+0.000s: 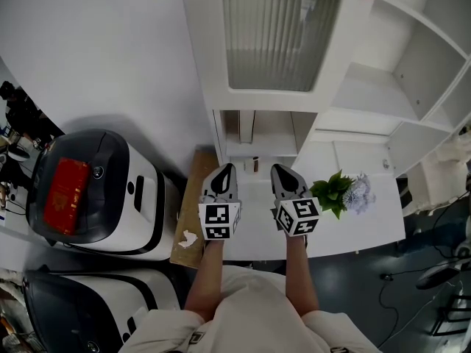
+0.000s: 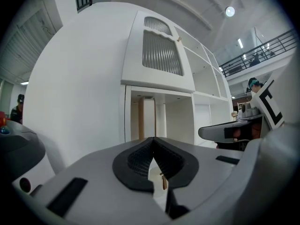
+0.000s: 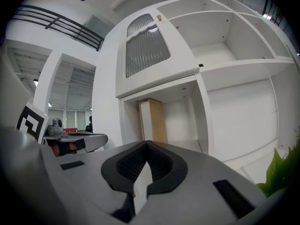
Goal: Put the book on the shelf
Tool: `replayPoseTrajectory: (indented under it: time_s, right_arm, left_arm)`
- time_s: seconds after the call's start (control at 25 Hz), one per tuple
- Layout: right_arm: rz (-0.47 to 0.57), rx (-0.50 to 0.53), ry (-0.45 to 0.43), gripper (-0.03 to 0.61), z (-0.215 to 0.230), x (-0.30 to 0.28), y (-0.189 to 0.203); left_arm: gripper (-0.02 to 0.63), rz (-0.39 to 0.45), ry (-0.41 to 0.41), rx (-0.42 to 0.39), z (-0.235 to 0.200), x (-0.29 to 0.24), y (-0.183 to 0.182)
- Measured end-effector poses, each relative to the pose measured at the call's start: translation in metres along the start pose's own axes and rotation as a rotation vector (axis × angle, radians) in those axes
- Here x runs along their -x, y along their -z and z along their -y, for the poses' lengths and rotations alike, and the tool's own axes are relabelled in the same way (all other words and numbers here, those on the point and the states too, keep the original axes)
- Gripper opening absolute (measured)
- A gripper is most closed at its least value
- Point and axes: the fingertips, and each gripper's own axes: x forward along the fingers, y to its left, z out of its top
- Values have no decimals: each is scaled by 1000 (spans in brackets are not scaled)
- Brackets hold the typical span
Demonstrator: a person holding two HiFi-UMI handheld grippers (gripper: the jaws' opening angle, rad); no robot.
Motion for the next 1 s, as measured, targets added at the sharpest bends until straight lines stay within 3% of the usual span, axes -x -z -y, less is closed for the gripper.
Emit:
replayPoseTrajectory:
  time_s: [1.0]
  right_arm:
    - [18,41,-12,25,-4,0,-11]
  left_arm:
    - [17,5,20,-1,2,-2,0]
